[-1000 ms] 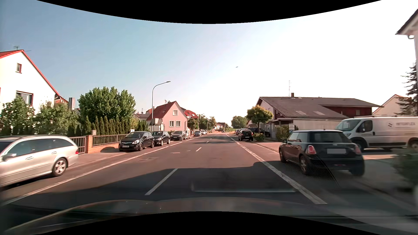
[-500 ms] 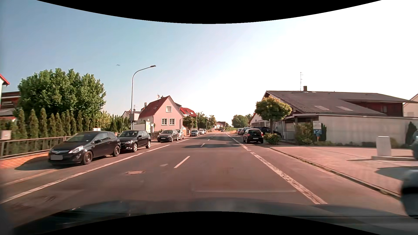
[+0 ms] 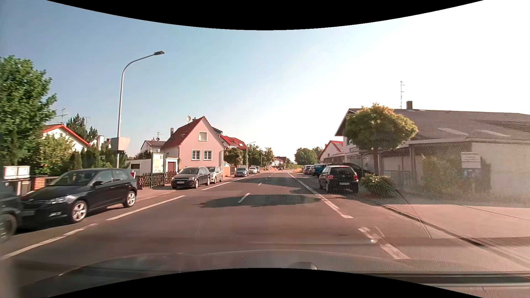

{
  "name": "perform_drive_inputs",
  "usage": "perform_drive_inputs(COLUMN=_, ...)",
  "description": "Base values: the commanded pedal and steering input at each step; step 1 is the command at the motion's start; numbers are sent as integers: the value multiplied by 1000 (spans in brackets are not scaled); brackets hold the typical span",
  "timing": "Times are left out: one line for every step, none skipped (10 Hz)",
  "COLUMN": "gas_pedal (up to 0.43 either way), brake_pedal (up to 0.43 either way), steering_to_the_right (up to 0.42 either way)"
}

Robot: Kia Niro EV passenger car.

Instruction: Follow the waypoints while adhering to traffic rules and regulations

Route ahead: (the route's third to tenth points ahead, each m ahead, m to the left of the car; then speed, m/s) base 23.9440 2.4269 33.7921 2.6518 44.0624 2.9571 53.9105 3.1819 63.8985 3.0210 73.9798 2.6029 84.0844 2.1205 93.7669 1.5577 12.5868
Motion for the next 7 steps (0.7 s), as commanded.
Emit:
perform_drive_inputs(gas_pedal=59, brake_pedal=0, steering_to_the_right=-4)
perform_drive_inputs(gas_pedal=59, brake_pedal=0, steering_to_the_right=-4)
perform_drive_inputs(gas_pedal=59, brake_pedal=0, steering_to_the_right=-4)
perform_drive_inputs(gas_pedal=59, brake_pedal=0, steering_to_the_right=-3)
perform_drive_inputs(gas_pedal=59, brake_pedal=0, steering_to_the_right=-2)
perform_drive_inputs(gas_pedal=47, brake_pedal=0, steering_to_the_right=-1)
perform_drive_inputs(gas_pedal=47, brake_pedal=0, steering_to_the_right=-1)
